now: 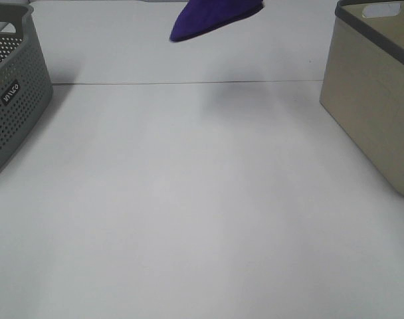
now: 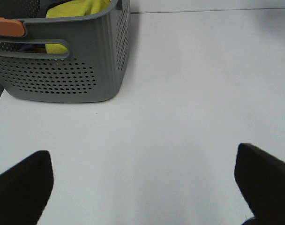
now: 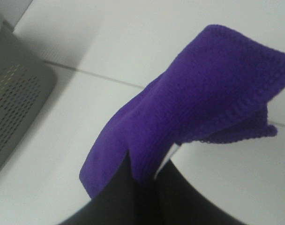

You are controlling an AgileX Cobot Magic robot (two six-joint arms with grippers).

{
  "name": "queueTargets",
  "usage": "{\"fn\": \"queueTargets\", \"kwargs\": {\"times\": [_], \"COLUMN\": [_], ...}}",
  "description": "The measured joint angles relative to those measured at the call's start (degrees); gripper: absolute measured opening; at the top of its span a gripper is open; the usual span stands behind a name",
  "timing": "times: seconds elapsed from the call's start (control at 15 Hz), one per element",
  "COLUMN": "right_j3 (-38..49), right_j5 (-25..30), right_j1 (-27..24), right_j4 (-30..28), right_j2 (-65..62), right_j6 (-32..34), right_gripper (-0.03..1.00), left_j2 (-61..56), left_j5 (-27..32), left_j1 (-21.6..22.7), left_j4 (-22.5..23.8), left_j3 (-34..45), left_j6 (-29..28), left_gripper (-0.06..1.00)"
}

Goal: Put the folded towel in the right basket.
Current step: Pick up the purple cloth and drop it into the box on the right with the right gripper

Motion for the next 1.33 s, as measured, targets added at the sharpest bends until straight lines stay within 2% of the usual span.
{"fn": "queueTargets", "kwargs": {"times": [0.13, 0.2, 0.4, 0.6, 0.67, 0.73, 0.8, 1.0, 1.07, 1.2, 1.33], "right_j3": [0.00, 0.11, 4.58, 10.94, 14.04, 17.59, 20.40, 24.87, 24.87, 24.87, 24.87], "right_j5": [0.06, 0.06, 0.06, 0.06, 0.11, 0.17, 0.34, 0.52, 0.52, 0.52, 0.52], "right_j1": [-4.64, -11.29, -21.94, -27.79, -29.28, -30.08, -30.42, -30.31, -30.31, -30.31, -30.14], "right_j4": [-4.01, -6.47, -7.05, -8.54, -9.57, -10.37, -11.12, -11.12, -11.12, -10.83, -7.16], "right_j2": [-3.38, -6.70, -10.60, -10.77, -10.71, -10.71, -10.71, -10.60, -10.60, -10.77, -11.46], "right_j6": [0.06, 0.52, 0.17, -0.23, -0.40, -0.46, -0.46, -0.57, -0.63, -0.86, -3.27], "right_gripper": [0.01, 0.01, 0.01, 0.02, 0.06, 0.14, 0.29, 0.89, 0.94, 0.97, 0.98], "left_j2": [0.00, 0.00, 0.00, 0.00, 0.00, 0.00, 0.00, 0.00, 0.00, 0.00, 0.00], "left_j5": [0.00, 0.00, 0.00, 0.00, 0.00, 0.00, 0.00, 0.00, 0.00, 0.00, 0.00], "left_j1": [0.00, 0.00, 0.00, 0.00, 0.00, 0.00, 0.00, 0.00, 0.00, 0.00, 0.00], "left_j4": [0.00, 0.00, 0.00, 0.00, 0.00, 0.00, 0.00, 0.00, 0.00, 0.00, 0.00], "left_j3": [0.00, 0.00, 0.00, 0.00, 0.00, 0.00, 0.00, 0.00, 0.00, 0.00, 0.00], "left_j6": [0.00, 0.00, 0.00, 0.00, 0.00, 0.00, 0.00, 0.00, 0.00, 0.00, 0.00], "left_gripper": [0.99, 0.99, 0.99, 0.99, 0.99, 0.99, 0.99, 0.99, 0.99, 0.99, 0.99]}}
